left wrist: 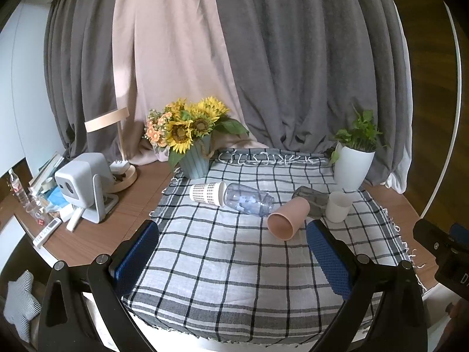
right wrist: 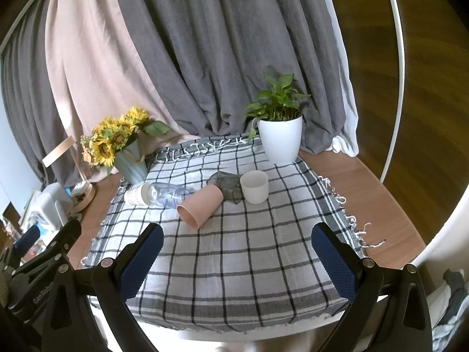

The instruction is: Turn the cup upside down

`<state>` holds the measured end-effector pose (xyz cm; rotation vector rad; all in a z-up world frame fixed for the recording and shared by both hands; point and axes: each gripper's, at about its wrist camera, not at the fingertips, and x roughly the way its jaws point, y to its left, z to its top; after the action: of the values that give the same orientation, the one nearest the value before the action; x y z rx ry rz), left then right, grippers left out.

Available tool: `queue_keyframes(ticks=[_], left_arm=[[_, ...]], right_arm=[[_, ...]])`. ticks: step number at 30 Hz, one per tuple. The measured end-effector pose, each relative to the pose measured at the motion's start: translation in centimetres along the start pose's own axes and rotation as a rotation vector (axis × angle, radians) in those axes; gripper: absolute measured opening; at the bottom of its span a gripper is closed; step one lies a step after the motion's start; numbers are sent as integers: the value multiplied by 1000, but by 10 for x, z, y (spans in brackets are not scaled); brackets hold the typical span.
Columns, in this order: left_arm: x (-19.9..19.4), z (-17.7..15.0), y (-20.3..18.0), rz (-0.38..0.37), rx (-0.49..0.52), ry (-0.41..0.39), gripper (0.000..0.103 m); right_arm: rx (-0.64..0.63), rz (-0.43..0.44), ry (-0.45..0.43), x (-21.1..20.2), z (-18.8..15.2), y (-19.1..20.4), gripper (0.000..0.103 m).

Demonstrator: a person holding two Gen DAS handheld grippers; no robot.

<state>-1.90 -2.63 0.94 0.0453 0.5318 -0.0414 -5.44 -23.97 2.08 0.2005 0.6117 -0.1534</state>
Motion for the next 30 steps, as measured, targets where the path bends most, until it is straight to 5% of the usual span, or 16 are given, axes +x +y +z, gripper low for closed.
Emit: queue_keyframes(ticks=[30], left_arm=[[3,0,-2,2,11,2,103]], right_arm=[[4,3,4,4,-1,1,101]])
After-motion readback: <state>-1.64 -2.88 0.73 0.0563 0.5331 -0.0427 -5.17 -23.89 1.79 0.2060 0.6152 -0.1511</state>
